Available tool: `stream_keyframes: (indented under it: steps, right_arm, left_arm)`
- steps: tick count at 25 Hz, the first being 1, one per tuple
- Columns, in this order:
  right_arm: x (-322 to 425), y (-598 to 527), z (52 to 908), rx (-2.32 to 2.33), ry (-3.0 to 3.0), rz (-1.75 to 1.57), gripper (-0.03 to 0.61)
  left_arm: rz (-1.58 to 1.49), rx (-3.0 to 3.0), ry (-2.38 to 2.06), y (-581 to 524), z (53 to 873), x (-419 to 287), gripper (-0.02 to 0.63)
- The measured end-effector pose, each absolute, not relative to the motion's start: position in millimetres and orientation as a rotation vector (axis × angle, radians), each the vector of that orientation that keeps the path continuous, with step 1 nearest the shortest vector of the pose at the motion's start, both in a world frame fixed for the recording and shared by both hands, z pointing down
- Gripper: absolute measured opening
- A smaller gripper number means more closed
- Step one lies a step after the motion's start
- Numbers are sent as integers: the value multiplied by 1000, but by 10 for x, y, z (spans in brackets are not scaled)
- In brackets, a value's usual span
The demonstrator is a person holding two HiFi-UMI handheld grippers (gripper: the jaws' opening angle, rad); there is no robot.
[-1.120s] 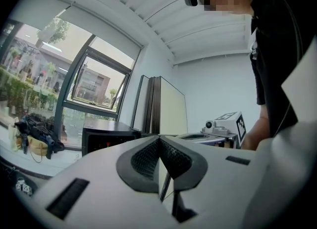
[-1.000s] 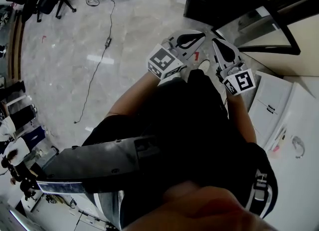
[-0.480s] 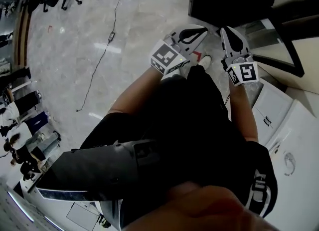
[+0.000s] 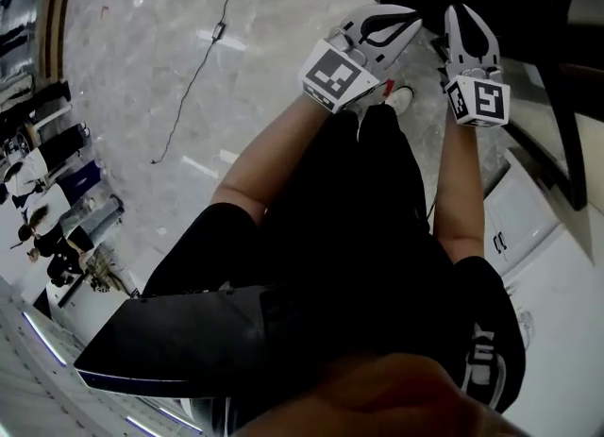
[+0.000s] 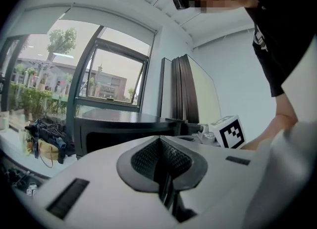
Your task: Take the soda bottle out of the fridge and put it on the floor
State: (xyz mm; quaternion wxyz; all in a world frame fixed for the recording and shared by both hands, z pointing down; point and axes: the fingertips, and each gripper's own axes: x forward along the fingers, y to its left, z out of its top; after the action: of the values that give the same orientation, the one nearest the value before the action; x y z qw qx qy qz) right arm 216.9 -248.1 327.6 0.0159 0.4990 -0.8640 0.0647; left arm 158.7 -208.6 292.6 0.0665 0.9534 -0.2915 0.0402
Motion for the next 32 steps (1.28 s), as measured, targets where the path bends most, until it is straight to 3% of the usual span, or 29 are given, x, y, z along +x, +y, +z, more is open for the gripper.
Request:
stream_keyframes:
  steps: [3, 7, 17, 32]
  right_arm:
    - [2259, -2734, 3709, 1618, -2625, 235, 21]
    - [2362, -3108, 4230, 1683, -2577, 288, 123]
    - [2531, -3785, 4874, 1775, -2479, 241, 299]
    - [2695, -4474, 5056, 1760, -2428, 211, 331]
  left_arm:
    - [122, 2849, -867, -2365, 3304, 1633, 0]
    - [123, 2807, -890, -2769, 3910, 1649, 0]
    - [41, 2787, -924, -3377, 4594, 1730, 2]
    - [66, 2790, -903, -3650, 4837, 1850, 0]
